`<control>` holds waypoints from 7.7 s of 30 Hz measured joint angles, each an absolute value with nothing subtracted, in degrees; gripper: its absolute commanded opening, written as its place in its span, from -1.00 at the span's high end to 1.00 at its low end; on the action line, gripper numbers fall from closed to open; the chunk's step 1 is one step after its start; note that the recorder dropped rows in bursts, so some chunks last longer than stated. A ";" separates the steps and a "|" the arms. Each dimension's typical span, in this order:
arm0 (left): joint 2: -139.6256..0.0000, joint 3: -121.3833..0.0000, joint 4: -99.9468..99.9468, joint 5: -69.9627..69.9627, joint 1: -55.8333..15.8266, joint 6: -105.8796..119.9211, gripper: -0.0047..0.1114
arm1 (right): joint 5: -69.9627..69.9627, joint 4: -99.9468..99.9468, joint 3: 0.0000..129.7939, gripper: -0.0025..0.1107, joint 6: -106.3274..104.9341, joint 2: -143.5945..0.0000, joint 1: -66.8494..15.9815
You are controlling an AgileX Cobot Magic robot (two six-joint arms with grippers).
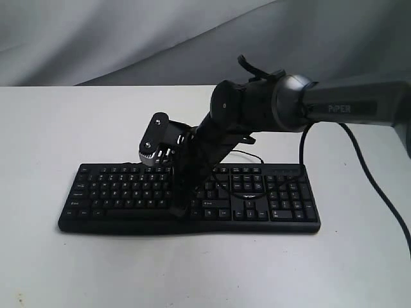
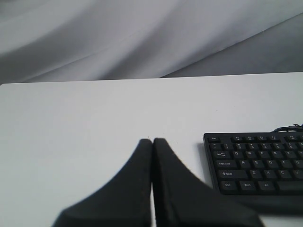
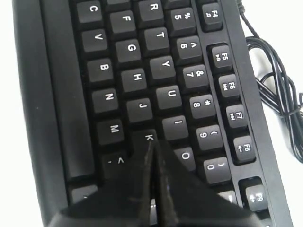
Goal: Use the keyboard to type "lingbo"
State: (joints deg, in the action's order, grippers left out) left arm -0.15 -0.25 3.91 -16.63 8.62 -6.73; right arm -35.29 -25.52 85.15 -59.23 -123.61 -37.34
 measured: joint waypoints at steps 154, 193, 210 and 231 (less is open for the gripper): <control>-0.15 -0.25 3.91 -16.63 8.62 -6.73 0.91 | -38.92 -24.48 93.00 0.96 -58.27 -126.94 -41.63; -0.15 -0.25 3.91 -16.63 8.62 -6.73 0.91 | -38.56 -27.31 93.00 0.96 -60.59 -129.28 -41.75; -0.15 -0.25 3.91 -16.63 8.62 -6.73 0.91 | -36.06 -27.58 93.00 0.96 -60.69 -127.54 -41.75; -0.15 -0.25 3.91 -16.63 8.62 -6.73 0.91 | -38.71 -28.47 100.33 0.96 -61.17 -131.88 -41.75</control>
